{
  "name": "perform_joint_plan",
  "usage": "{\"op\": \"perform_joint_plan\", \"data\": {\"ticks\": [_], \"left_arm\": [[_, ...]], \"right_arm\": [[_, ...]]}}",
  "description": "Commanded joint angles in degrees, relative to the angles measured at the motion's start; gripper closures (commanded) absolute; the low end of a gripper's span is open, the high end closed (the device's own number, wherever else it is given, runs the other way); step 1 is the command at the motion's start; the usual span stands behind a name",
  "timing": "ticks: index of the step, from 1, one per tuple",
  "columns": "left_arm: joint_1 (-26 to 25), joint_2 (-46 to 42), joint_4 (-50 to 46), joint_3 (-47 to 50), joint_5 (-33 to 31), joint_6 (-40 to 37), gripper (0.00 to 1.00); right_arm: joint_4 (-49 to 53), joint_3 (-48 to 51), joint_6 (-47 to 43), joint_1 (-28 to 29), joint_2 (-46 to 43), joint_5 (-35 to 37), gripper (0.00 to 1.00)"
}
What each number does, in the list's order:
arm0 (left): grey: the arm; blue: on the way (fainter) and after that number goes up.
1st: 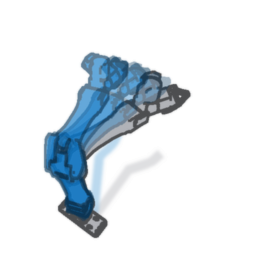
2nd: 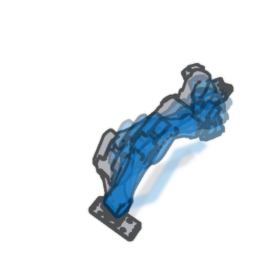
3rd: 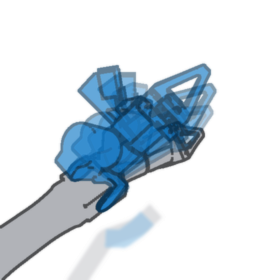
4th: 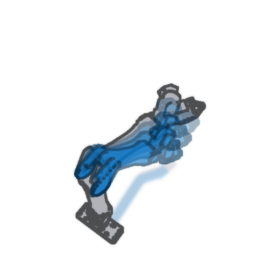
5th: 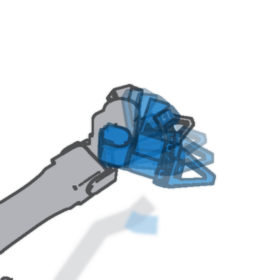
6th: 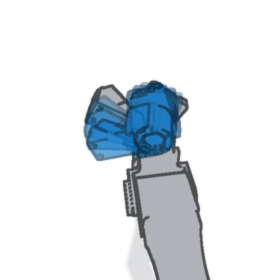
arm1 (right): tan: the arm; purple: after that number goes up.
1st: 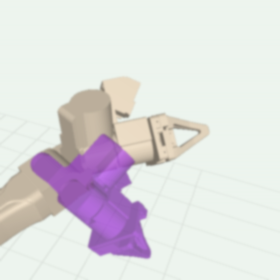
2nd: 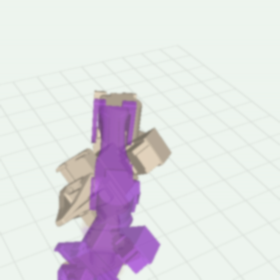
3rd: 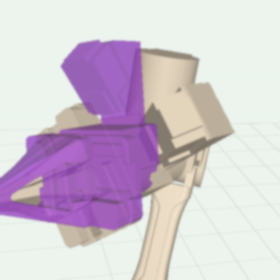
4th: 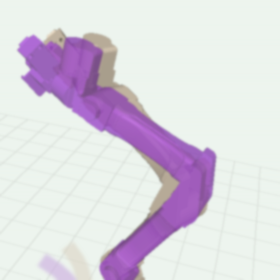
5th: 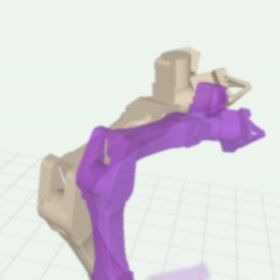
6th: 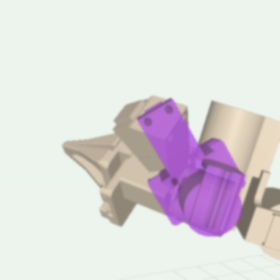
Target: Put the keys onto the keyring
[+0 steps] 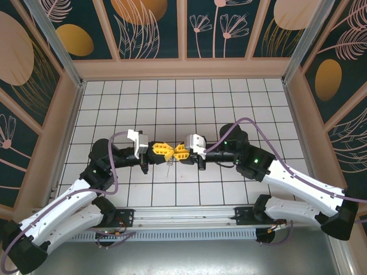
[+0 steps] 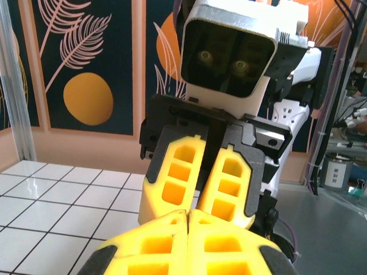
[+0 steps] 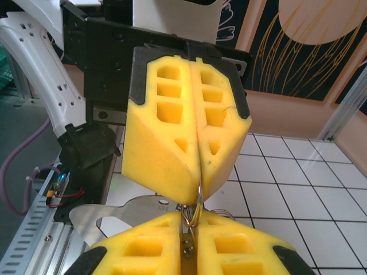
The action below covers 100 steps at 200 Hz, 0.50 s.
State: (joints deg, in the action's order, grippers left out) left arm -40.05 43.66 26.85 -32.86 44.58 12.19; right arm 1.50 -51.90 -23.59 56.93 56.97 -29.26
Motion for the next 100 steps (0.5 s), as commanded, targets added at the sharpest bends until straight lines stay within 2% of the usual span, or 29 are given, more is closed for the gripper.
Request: {"op": "perform_joint_plan", "data": {"ticks": [1, 38, 52, 59, 76, 100], "left_arm": [[0.2, -0.8, 9.0, -0.1, 0.1, 2.4, 1.0], [0.2, -1.1, 11.0, 0.3, 0.2, 3.6, 1.0], [0.2, -1.0, 10.3, 0.2, 0.3, 3.3, 1.0], [0.2, -1.2, 9.0, 0.1, 0.2, 2.8, 1.0], [0.2, -2.0, 4.9, -0.4, -0.2, 1.2, 1.0], [0.2, -2.4, -7.1, -3.4, -1.3, -4.2, 1.0]], "right_arm": [[-2.1, 1.6, 1.8, -0.3, 0.1, -2.1, 0.88], [-2.1, 1.5, 2.0, -0.4, 0.6, -2.3, 0.89], [-3.0, 1.7, 1.9, -0.5, 0.3, -2.4, 0.96], [-3.7, 1.8, 1.8, -0.5, -0.2, -2.3, 1.0], [-5.3, 2.6, 2.0, -0.5, -1.7, -1.8, 1.0], [-6.1, 3.2, 2.0, -0.8, -3.6, -2.9, 1.0]]}}
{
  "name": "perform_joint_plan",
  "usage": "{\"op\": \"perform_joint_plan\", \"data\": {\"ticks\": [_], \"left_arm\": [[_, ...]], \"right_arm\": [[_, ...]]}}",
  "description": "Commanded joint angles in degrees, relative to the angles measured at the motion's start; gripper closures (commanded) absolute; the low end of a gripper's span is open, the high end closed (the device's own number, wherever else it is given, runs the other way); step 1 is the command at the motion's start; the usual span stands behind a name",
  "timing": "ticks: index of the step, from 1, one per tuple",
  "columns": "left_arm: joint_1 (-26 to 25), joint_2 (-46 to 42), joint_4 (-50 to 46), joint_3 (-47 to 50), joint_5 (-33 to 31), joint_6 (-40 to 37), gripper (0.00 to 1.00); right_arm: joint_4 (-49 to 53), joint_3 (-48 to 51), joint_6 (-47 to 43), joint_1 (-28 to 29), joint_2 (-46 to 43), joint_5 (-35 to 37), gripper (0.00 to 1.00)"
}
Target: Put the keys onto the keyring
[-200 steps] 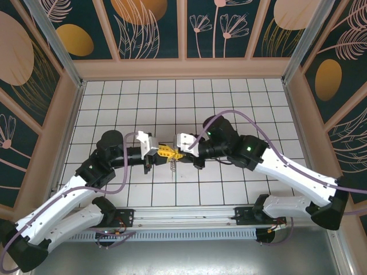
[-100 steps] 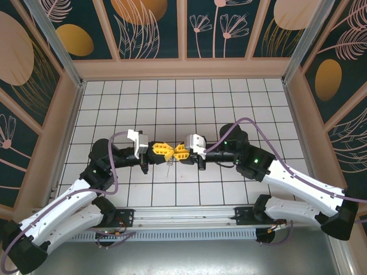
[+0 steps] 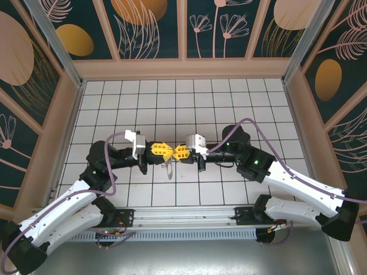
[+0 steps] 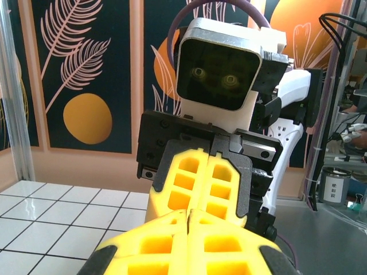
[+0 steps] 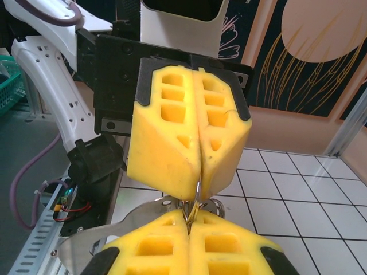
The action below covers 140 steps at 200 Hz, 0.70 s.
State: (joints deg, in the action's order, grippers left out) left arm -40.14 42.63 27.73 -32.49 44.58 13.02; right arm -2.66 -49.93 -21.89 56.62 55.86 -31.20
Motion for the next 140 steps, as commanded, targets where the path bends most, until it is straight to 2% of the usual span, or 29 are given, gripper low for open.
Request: {"op": "perform_joint_plan", "data": {"ticks": [1, 38, 62, 101, 140], "left_arm": [[0.3, -1.4, -8.6, -4.0, -1.4, -5.2, 1.0], [0.3, 0.5, -27.7, -10.1, -4.1, -14.3, 1.0], [0.3, 2.5, -35.2, -12.8, -4.6, -18.6, 0.98], [0.3, 4.5, -39.0, -14.4, -5.4, -22.1, 0.97], [0.3, 4.8, -36.2, -13.2, -3.3, -21.1, 1.0]], "right_arm": [[-1.9, 1.2, 0.2, -0.5, -2.5, -1.0, 1.0], [4.1, -1.8, -1.7, -0.6, -1.8, -0.6, 1.0], [8.4, -4.3, -2.9, -0.7, -0.7, 0.1, 1.0], [13.8, -7.9, -4.1, -0.6, 1.2, 0.7, 1.0], [19.9, -12.4, -5.2, -0.6, 4.4, 2.9, 1.0]]}}
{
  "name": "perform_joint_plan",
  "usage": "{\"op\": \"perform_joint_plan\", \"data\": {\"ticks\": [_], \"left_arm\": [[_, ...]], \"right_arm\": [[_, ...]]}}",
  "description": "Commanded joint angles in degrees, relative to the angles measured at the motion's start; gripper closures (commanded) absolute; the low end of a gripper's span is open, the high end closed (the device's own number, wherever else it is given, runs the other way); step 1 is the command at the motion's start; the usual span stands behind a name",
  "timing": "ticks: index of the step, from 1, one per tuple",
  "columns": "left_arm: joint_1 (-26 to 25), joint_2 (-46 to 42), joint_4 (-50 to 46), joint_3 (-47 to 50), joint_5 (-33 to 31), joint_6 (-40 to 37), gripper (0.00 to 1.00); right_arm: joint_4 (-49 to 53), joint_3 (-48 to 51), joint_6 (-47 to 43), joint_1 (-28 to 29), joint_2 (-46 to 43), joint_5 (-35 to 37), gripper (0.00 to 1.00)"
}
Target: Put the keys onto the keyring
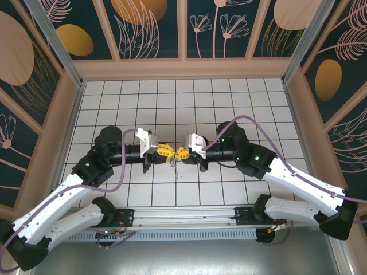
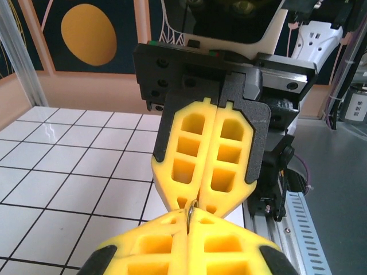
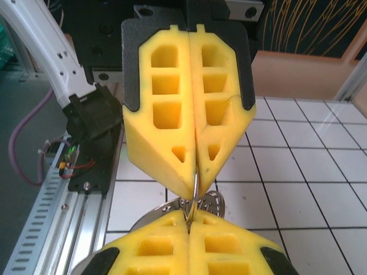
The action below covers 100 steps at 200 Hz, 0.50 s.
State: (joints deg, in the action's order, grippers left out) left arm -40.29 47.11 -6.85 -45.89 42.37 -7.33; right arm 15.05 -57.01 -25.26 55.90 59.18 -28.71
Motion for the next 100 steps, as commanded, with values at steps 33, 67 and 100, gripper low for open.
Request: {"op": "perform_joint_plan", "data": {"ticks": [33, 67, 100], "left_arm": [[0.5, -3.6, 8.4, 4.2, -0.6, 4.2, 1.0], [0.4, -6.5, 22.6, 10.0, 0.5, 10.9, 1.0], [0.4, -7.0, 27.3, 11.2, 1.6, 13.1, 1.0]], "right_arm": [[3.3, -6.6, -2.1, 0.6, 1.2, 0.2, 1.0], [-0.2, -2.5, -0.1, 0.6, -0.8, -0.6, 0.87], [-1.8, 0.0, 0.6, 0.6, -2.2, -0.5, 0.92]]}}
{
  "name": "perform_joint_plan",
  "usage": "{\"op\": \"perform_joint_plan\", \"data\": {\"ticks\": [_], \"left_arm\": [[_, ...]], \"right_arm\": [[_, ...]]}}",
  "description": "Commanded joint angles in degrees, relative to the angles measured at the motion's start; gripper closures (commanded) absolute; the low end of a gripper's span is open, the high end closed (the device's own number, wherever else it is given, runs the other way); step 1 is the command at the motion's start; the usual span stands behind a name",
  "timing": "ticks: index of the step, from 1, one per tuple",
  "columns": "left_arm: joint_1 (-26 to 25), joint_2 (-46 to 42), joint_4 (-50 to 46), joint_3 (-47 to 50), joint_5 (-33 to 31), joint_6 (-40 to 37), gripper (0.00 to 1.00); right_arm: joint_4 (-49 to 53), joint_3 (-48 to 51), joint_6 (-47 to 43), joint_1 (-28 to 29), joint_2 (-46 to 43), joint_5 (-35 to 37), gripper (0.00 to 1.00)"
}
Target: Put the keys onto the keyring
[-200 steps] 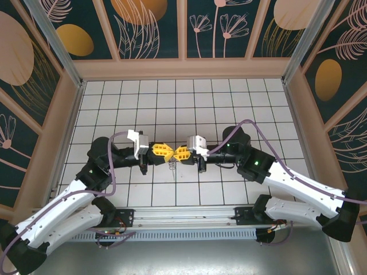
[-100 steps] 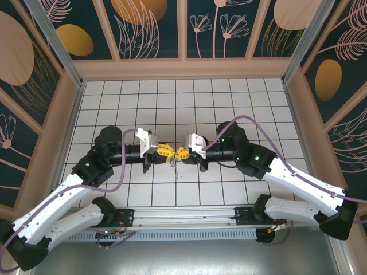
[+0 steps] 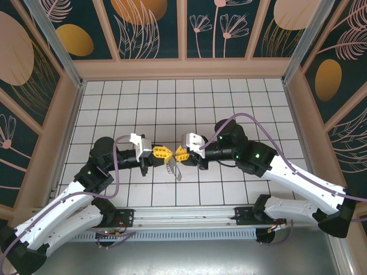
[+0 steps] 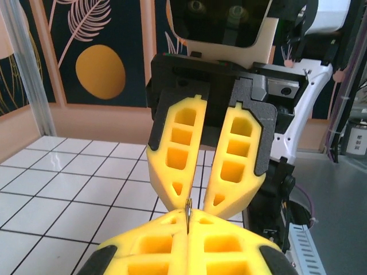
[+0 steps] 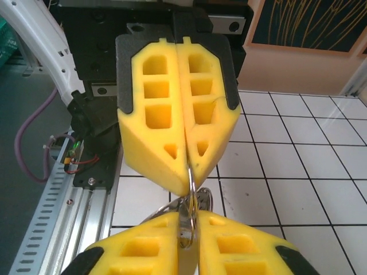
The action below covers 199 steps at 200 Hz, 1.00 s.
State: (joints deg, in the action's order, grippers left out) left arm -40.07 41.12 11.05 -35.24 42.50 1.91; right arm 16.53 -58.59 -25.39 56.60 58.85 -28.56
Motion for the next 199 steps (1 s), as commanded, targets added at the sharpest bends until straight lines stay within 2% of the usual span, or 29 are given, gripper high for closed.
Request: {"op": "perform_joint_plan", "data": {"ticks": [1, 15, 46, 71, 156, 199], "left_arm": [[0.2, -1.0, 9.6, 0.6, 1.5, 4.0, 1.0], [0.2, -0.7, 11.5, 0.9, 2.4, 5.2, 1.0], [0.2, -0.5, 14.8, 2.5, 2.9, 7.1, 1.0], [0.2, -0.8, 16.3, 3.0, 3.3, 8.1, 1.0], [0.2, -0.4, 24.9, 4.3, 6.8, 14.0, 1.0], [0.2, 0.9, 28.7, 5.1, 8.3, 16.5, 1.0]], "right_arm": [[-3.4, 1.6, 0.7, -0.1, -1.9, -0.7, 0.92], [-4.5, 2.4, 0.9, -0.1, -2.3, -1.1, 0.97], [-7.1, 3.3, 1.2, -0.1, -2.6, -2.8, 0.93], [-7.2, 3.1, 1.2, -0.1, -1.8, -3.0, 1.0], [-7.5, 2.5, 1.5, -0.1, 0.5, -4.6, 1.0], [-8.8, 2.7, 0.8, 0.0, 0.3, -8.8, 1.0]]}}
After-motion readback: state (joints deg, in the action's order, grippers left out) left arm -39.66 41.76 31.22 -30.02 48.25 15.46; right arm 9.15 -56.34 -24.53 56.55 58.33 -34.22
